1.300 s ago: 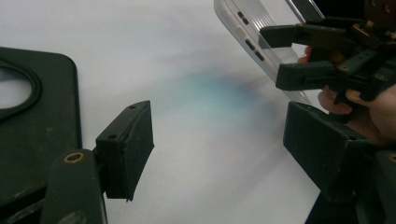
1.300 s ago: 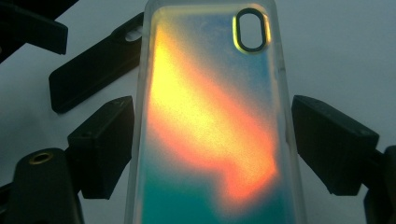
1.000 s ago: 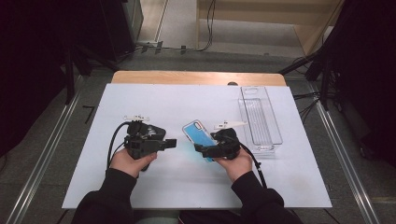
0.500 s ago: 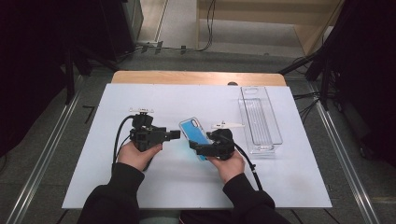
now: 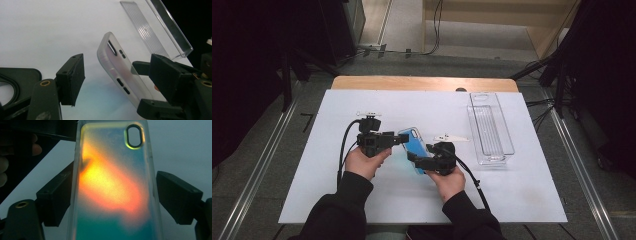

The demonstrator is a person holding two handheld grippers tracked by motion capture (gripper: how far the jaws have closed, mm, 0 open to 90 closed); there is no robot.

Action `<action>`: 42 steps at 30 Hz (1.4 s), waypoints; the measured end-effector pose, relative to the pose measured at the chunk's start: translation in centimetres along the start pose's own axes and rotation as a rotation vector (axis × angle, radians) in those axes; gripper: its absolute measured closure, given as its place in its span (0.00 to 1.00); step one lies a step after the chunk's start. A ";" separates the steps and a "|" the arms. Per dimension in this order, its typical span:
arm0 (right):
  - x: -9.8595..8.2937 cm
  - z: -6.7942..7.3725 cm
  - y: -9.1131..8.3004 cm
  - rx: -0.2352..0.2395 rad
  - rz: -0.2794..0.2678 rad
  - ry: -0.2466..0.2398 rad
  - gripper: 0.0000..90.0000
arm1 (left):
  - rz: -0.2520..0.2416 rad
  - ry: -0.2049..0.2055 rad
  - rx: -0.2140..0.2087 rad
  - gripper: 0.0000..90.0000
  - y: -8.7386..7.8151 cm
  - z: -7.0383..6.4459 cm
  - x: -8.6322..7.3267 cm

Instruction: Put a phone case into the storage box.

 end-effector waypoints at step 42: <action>1.3 1.4 0.3 0.069 -0.073 -0.116 0.00 | -0.090 -0.200 -0.112 0.96 0.8 0.0 0.8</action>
Point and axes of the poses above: each handheld gripper's, and its own axes: y roughly forward along the jaws, x roughly out of its top, z roughly to its left, the point moved 1 cm from there along y, roughly forward along the jaws, and after that the axes turned 9 degrees about -z, right-handed, at the moved point
